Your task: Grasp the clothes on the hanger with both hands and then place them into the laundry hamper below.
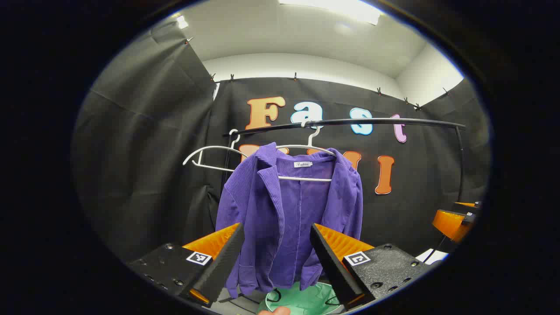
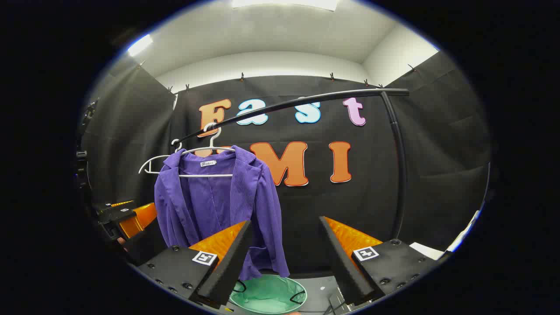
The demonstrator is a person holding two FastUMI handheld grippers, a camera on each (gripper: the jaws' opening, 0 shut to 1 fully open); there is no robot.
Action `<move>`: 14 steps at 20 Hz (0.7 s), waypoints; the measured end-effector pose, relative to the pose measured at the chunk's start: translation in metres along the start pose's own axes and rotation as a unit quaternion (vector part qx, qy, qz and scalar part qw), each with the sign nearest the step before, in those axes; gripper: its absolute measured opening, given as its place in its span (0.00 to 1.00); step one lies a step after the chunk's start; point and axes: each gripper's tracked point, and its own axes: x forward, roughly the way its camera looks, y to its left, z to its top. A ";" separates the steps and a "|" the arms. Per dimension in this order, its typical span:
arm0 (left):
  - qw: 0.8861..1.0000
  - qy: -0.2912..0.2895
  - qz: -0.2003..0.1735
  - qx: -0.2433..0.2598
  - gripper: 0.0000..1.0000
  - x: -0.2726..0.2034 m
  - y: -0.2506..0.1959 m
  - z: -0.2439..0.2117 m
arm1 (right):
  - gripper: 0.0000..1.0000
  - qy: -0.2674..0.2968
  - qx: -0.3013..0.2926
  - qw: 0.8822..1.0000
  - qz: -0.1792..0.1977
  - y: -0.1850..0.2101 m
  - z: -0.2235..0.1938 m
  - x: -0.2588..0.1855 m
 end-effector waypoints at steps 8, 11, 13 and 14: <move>1.000 -0.005 0.003 0.006 0.95 -0.003 0.004 0.005 | 0.89 -0.006 0.000 1.000 -0.003 -0.001 0.003 -0.004; 1.000 -0.008 0.000 0.005 0.92 -0.003 0.002 0.007 | 0.98 -0.007 0.002 1.000 -0.005 -0.003 0.004 -0.007; 1.000 -0.007 -0.001 0.005 0.92 -0.005 0.001 0.006 | 0.89 -0.008 0.002 1.000 -0.006 -0.004 0.004 -0.007; 1.000 -0.006 -0.002 0.004 0.92 -0.006 0.001 0.006 | 0.89 -0.008 0.002 1.000 -0.006 -0.004 0.005 -0.007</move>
